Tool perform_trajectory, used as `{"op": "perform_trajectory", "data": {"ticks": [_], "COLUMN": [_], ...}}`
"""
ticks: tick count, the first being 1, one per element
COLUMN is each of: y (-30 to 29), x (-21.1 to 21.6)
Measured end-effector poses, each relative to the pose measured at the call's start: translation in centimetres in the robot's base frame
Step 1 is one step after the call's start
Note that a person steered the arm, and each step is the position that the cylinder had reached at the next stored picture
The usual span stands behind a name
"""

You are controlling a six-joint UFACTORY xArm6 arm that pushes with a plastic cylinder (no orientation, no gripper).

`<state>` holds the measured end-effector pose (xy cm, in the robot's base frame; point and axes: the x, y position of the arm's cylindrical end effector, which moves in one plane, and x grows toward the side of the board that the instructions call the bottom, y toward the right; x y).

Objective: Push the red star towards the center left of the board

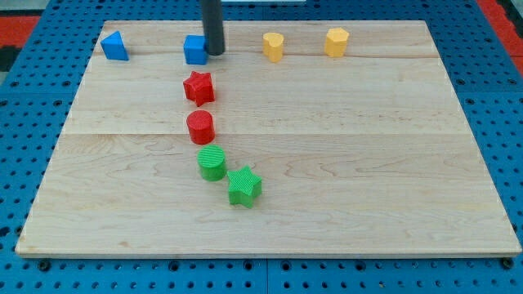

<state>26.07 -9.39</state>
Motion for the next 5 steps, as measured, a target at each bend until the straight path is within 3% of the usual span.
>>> {"op": "perform_trajectory", "data": {"ticks": [3, 4, 5], "y": [6.4, 11.1, 11.7], "x": [3.5, 2.5, 0.7]}}
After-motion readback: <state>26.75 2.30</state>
